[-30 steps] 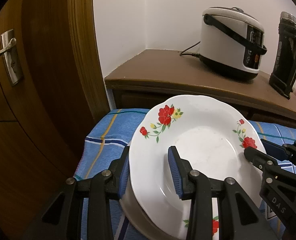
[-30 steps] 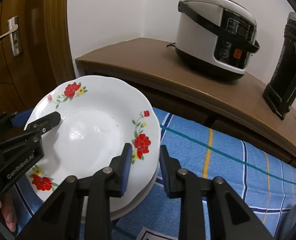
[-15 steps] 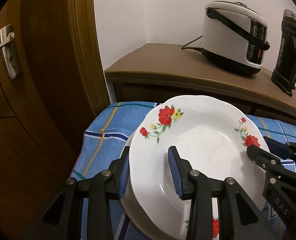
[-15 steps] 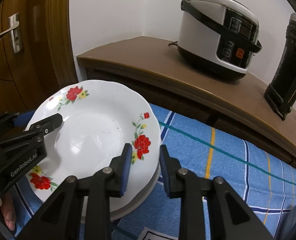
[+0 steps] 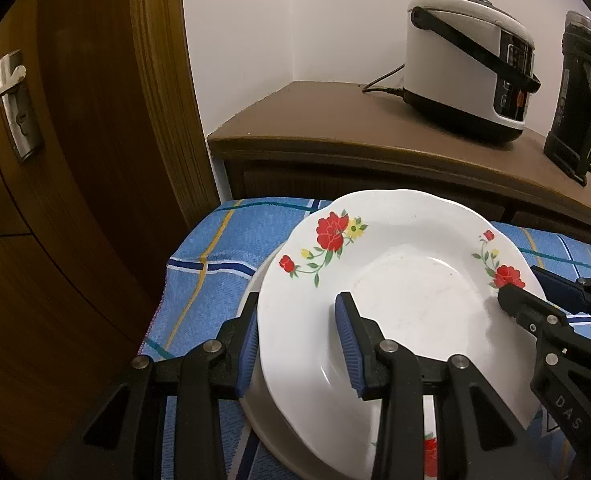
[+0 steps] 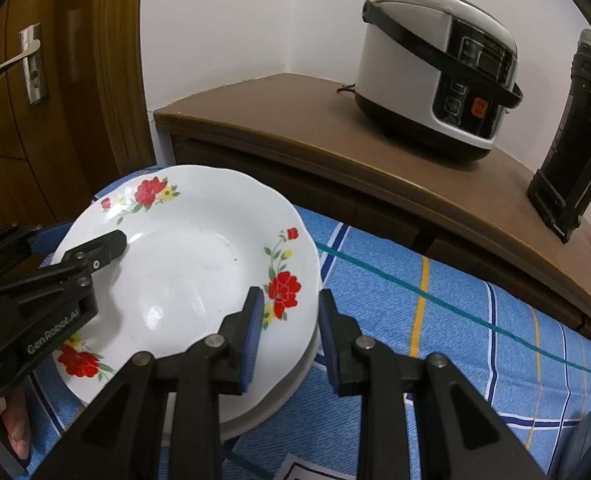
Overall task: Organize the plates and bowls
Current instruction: 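Hold the red-flower plate pressed onto the stack with both tools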
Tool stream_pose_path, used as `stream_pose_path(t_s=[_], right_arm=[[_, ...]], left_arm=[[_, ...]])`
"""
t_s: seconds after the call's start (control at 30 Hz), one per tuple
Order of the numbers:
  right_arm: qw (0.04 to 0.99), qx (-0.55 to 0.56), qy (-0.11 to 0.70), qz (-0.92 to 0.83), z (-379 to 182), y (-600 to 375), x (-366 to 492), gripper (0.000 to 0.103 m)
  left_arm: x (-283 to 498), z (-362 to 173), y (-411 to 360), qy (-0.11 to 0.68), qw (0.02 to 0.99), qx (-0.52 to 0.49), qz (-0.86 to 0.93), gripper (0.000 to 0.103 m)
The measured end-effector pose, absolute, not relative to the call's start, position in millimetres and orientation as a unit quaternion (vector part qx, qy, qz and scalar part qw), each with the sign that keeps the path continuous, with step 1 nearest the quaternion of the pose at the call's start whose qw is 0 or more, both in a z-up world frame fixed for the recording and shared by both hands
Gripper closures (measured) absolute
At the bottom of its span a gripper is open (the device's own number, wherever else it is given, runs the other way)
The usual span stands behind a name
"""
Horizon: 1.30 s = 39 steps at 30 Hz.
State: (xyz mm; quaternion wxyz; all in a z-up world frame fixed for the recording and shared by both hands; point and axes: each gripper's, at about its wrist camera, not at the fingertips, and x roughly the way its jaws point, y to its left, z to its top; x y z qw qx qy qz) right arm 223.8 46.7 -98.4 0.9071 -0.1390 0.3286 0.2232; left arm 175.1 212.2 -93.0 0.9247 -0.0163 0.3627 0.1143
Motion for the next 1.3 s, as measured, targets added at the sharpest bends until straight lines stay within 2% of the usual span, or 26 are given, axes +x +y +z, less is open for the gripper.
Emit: stream_pose_path(t_s=[1.3], right_arm=[[0.911, -0.154, 0.306, 0.228, -102.1, 46.0, 218.0, 0.074]], left_arm=[[175.1, -93.2, 215.3, 0.362, 0.925, -0.028, 0.112, 0.063]])
